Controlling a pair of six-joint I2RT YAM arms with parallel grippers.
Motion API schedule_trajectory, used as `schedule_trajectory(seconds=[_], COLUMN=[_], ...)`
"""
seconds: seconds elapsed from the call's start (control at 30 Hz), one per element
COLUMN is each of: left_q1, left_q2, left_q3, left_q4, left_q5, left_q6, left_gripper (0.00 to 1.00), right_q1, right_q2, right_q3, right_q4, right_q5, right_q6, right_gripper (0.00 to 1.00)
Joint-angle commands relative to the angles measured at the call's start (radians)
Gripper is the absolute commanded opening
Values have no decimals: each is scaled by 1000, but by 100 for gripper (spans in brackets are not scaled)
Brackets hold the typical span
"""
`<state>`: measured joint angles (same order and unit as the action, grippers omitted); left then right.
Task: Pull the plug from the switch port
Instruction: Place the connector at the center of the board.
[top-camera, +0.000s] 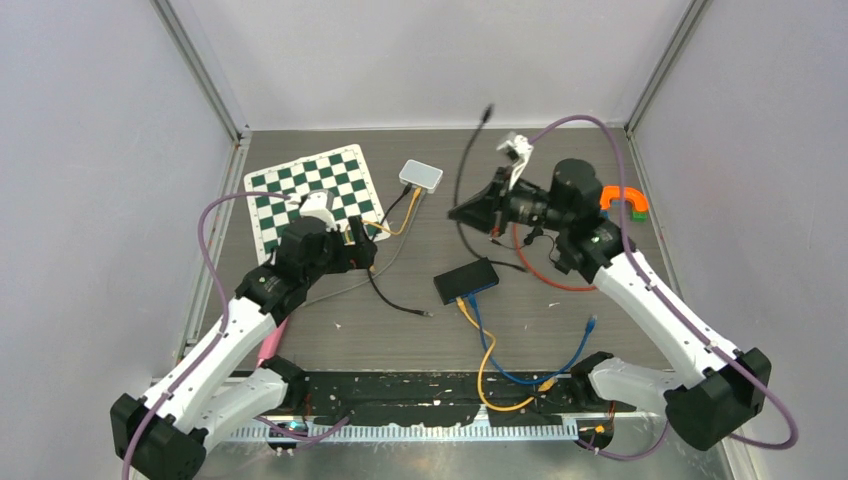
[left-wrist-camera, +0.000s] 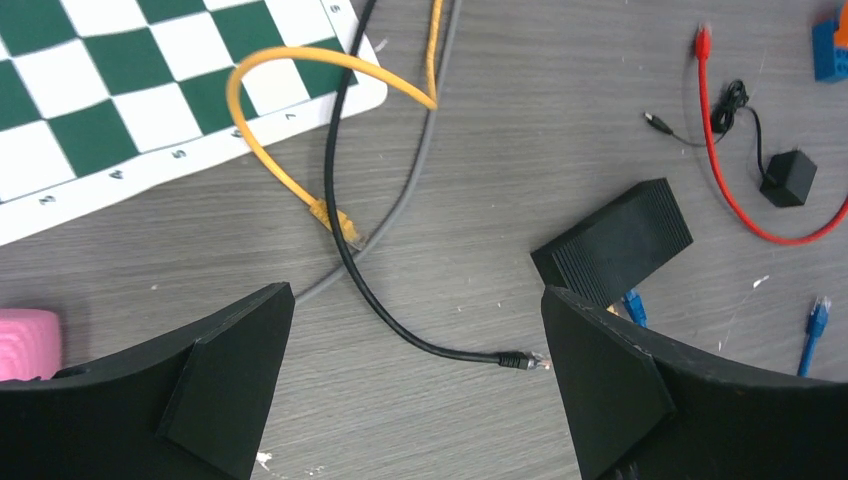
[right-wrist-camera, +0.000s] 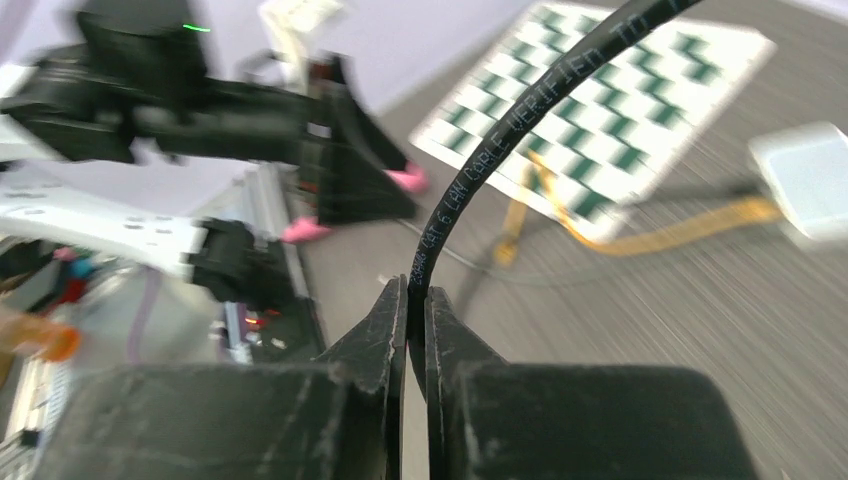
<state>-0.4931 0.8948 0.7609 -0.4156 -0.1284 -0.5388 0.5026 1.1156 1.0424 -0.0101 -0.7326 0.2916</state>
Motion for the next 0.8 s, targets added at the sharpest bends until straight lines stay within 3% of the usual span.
schedule_trajectory(seconds=[0.0, 0.1, 0.37, 0.57, 0.77], left_q1=[5, 5, 5, 5, 5], left_q2=[64, 103, 189, 236, 257], left_q3=[28, 44, 68, 79, 88], left_q4=[76, 98, 135, 135, 138], left_q5=[87, 122, 216, 248, 266], left_q6=[-4, -8, 2, 15, 21], left_gripper=[100, 100, 100, 100, 100], right_q1=[-241, -323, -357, -365, -366], right_q2=[18, 83, 265, 381, 452], right_q3=[-31, -11, 41, 134, 115], right_q4=[-276, -412, -533, -662, -712], right_q5=[-165, -86, 184, 281, 238], right_q6=[-170, -265, -364, -455, -558], right_gripper=[5, 5, 6, 11, 14])
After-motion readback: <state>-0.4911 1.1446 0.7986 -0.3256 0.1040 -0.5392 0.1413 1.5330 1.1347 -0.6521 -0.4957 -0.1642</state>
